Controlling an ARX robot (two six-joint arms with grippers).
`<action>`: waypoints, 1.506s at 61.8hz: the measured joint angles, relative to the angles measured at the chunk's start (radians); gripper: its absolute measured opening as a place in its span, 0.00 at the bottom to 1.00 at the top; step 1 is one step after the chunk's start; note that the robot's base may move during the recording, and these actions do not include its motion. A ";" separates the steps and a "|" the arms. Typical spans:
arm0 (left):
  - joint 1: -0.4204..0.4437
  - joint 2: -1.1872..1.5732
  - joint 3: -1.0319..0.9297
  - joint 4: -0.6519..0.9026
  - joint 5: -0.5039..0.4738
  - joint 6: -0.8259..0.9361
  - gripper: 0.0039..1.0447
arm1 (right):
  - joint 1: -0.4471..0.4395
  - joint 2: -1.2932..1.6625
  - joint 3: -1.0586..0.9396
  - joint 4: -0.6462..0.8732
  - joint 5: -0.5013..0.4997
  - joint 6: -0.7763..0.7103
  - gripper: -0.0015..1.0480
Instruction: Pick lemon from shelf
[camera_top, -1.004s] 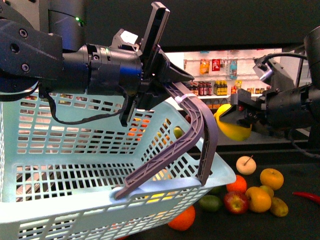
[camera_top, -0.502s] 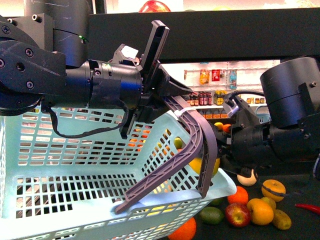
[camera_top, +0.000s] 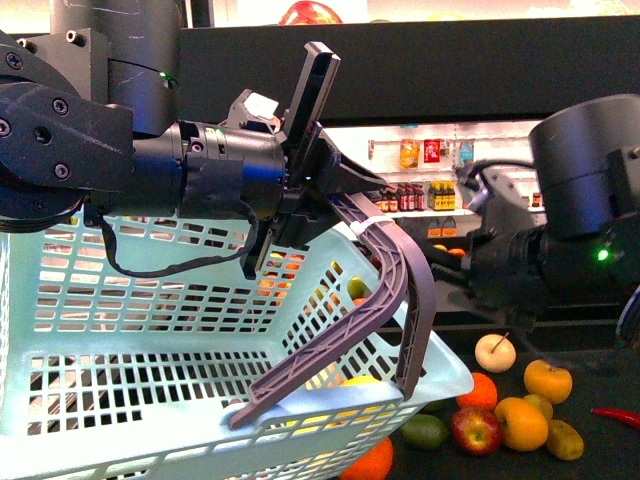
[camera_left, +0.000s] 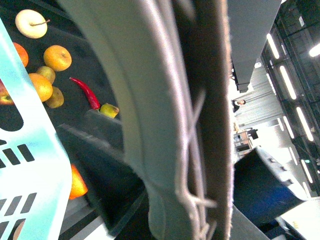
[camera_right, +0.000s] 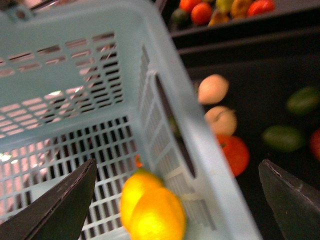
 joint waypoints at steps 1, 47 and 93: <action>0.000 0.000 0.000 0.000 0.000 0.001 0.08 | -0.003 -0.014 -0.007 0.005 0.011 -0.014 0.93; 0.000 0.000 0.000 0.000 0.000 0.002 0.08 | -0.147 -1.253 -0.998 -0.002 0.170 -0.270 0.44; 0.000 0.000 0.000 0.000 0.000 0.001 0.07 | -0.171 -1.519 -1.137 -0.136 0.162 -0.266 0.03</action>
